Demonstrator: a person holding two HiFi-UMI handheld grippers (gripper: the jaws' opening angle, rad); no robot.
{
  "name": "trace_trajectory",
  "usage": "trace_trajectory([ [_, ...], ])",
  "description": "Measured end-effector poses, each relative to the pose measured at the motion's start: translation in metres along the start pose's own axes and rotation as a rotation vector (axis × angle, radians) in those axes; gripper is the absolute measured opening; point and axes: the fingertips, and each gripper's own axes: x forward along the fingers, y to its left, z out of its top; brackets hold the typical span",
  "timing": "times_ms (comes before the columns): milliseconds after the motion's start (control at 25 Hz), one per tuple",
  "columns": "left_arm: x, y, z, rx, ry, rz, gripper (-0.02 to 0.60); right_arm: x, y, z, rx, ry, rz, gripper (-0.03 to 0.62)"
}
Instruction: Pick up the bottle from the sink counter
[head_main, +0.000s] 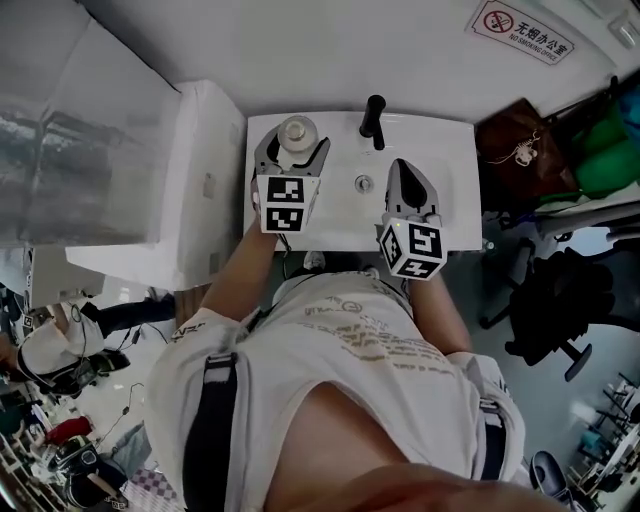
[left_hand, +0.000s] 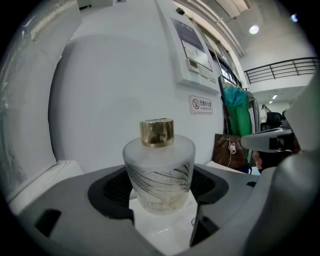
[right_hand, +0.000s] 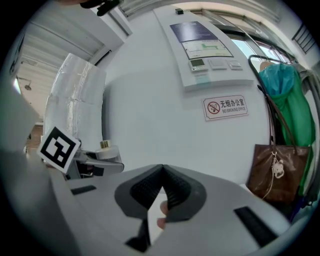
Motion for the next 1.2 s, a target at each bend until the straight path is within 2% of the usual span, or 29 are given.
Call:
trace_trajectory([
  [360, -0.02, -0.036, 0.007, -0.007, 0.001, -0.048, 0.345, 0.001, -0.005, 0.001, -0.014, -0.021, 0.007, 0.021],
  [720, -0.021, -0.044, 0.007, 0.003, -0.007, -0.032, 0.345, 0.0, -0.006, 0.001, -0.001, -0.032, 0.016, 0.021],
  [1200, -0.023, -0.061, 0.001, -0.008, -0.004, -0.067, 0.345, -0.001, -0.006, -0.001, -0.019, -0.019, 0.012, 0.021],
])
